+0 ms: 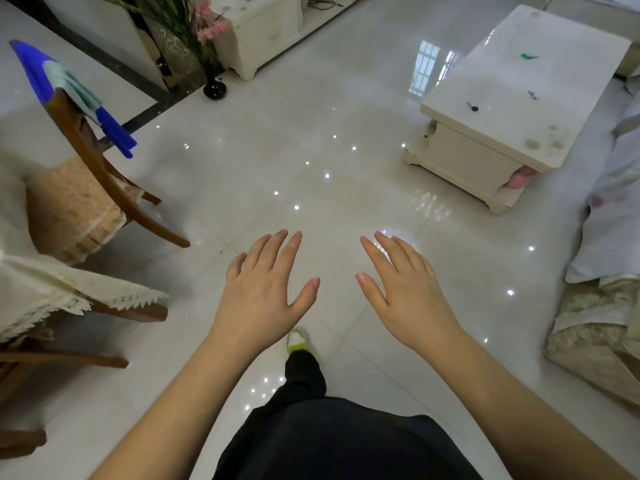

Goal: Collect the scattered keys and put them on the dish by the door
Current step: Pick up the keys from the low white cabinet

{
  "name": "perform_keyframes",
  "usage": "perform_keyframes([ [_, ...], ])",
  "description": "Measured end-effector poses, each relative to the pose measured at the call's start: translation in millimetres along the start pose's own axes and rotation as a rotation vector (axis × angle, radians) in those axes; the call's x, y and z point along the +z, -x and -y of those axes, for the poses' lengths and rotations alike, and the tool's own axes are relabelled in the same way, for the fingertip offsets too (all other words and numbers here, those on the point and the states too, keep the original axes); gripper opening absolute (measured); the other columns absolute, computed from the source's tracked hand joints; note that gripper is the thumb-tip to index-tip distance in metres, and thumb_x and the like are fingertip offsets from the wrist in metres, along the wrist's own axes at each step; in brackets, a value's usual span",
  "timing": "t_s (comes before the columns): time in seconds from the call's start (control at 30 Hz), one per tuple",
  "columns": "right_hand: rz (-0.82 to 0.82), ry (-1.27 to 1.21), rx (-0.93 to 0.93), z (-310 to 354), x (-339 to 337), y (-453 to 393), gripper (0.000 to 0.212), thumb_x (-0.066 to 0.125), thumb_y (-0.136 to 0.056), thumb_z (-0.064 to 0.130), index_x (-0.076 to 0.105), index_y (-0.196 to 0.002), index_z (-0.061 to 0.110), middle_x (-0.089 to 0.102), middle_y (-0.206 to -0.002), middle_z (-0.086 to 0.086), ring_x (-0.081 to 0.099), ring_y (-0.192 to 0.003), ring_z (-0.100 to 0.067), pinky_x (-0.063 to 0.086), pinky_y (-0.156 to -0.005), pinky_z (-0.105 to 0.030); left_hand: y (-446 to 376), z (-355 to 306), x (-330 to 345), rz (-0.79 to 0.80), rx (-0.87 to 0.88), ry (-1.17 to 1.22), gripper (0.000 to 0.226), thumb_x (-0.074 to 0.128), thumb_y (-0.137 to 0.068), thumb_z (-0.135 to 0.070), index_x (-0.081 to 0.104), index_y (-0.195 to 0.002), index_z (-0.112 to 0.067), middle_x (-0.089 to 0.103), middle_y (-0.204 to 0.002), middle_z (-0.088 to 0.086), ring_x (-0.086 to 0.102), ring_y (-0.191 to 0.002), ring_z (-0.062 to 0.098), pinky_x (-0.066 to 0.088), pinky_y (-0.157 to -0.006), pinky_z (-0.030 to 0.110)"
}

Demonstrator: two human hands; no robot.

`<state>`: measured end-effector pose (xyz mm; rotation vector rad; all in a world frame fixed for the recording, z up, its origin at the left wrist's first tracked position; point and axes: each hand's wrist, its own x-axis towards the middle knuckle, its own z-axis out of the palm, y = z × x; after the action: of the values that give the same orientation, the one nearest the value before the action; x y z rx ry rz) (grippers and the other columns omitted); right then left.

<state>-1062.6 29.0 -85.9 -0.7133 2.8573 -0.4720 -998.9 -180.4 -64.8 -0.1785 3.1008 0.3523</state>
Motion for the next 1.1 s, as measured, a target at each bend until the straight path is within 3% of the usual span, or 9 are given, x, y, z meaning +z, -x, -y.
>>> perform_keyframes([
  [0.13, -0.006, 0.020, -0.008, -3.3, -1.3, -78.9, 0.062, 0.015, -0.097, 0.054, 0.024, -0.151, 0.025, 0.028, -0.157, -0.003, 0.021, -0.145, -0.025, 0.021, -0.115, -0.041, -74.4, 29.6, 2.2, -0.013, -0.003, 0.007, 0.072, 0.029, -0.090, -0.061, 0.029, -0.150, -0.023, 0.036, -0.154, 0.002, 0.031, -0.141, 0.022, 0.027, -0.111, 0.045],
  [0.4, -0.007, 0.016, -0.012, 17.7, -17.4, -240.4, 0.066, 0.009, -0.093, 0.057, 0.018, -0.152, 0.028, 0.021, -0.160, 0.000, 0.014, -0.146, -0.022, 0.011, -0.116, -0.037, -219.1, 95.1, -23.5, 0.020, 0.086, 0.005, 0.071, 0.031, -0.089, -0.060, 0.033, -0.148, -0.021, 0.038, -0.152, 0.001, 0.033, -0.139, 0.021, 0.031, -0.108, 0.043],
  [0.57, -0.035, -0.006, -0.005, 22.2, -33.3, -321.0, 0.062, 0.016, -0.096, 0.055, 0.018, -0.152, 0.029, 0.021, -0.160, 0.001, 0.014, -0.146, -0.021, 0.009, -0.116, -0.035, -302.0, 122.6, -40.6, 0.004, 0.102, -0.005, 0.071, 0.031, -0.089, -0.060, 0.033, -0.148, -0.021, 0.038, -0.153, 0.001, 0.033, -0.139, 0.021, 0.030, -0.107, 0.043],
  [0.8, -0.022, 0.007, -0.019, -10.3, -45.8, -441.4, 0.062, 0.015, -0.095, 0.054, 0.017, -0.152, 0.029, 0.019, -0.160, 0.001, 0.012, -0.147, -0.021, 0.009, -0.116, -0.035, -423.9, 131.5, -31.6, -0.023, 0.065, 0.051, 0.067, 0.024, -0.093, -0.057, 0.034, -0.148, -0.021, 0.039, -0.152, 0.003, 0.032, -0.139, 0.021, 0.028, -0.108, 0.042],
  [1.1, 0.010, -0.016, -0.076, -78.3, -75.2, -615.7, 0.059, 0.019, -0.097, 0.055, 0.019, -0.151, 0.029, 0.024, -0.158, 0.001, 0.017, -0.145, -0.021, 0.011, -0.116, -0.035, -609.9, 125.8, -31.5, 0.015, 0.002, -0.011, 0.063, 0.031, -0.096, -0.054, 0.033, -0.149, -0.020, 0.037, -0.153, 0.002, 0.031, -0.140, 0.020, 0.026, -0.110, 0.041],
])
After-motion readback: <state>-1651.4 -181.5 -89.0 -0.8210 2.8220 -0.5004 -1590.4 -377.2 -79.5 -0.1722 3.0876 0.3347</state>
